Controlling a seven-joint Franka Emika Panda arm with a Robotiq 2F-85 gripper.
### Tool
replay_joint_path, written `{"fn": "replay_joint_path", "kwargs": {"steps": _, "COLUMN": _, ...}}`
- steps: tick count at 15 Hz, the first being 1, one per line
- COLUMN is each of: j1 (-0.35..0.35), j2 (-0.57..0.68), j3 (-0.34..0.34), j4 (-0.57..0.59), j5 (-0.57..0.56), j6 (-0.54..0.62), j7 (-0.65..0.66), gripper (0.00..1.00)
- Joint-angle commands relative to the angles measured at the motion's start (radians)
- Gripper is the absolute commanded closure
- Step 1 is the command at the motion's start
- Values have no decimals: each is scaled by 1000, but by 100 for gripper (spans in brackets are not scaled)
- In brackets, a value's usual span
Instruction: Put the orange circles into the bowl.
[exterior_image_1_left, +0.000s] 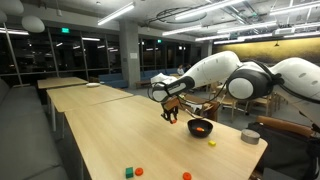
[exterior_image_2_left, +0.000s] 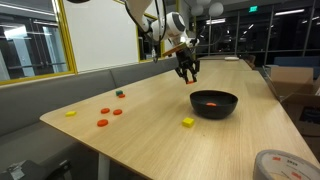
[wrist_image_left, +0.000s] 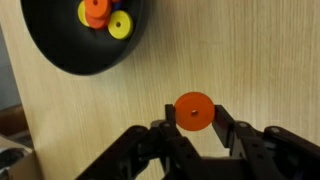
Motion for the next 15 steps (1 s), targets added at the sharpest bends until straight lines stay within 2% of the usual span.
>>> {"fn": "replay_joint_path", "kwargs": {"steps": 1, "j1": -2, "j2": -144, "j3": -28, "j4": -209, "j5": -17, "j6": 15, "j7": 172, "gripper": 78}}
{"fn": "replay_joint_path", "kwargs": {"steps": 6, "j1": -15, "j2": -258, "j3": -66, "j4": -383, "j5": -24, "j6": 37, "j7": 346, "gripper": 78}}
{"fn": "replay_joint_path", "kwargs": {"steps": 13, "j1": -51, "j2": -347, "j3": -65, "j4": -526, "j5": -26, "j6": 28, "j7": 472, "gripper": 78}}
{"fn": "replay_joint_path", "kwargs": {"steps": 14, "j1": -62, "j2": -346, "j3": -65, "j4": -535, "j5": -18, "j6": 36, "j7": 488, "gripper": 33}}
{"fn": "replay_joint_path", "kwargs": {"steps": 15, "j1": -75, "j2": -345, "j3": -60, "j4": -544, "j5": -8, "j6": 42, "j7": 487, "gripper": 32}}
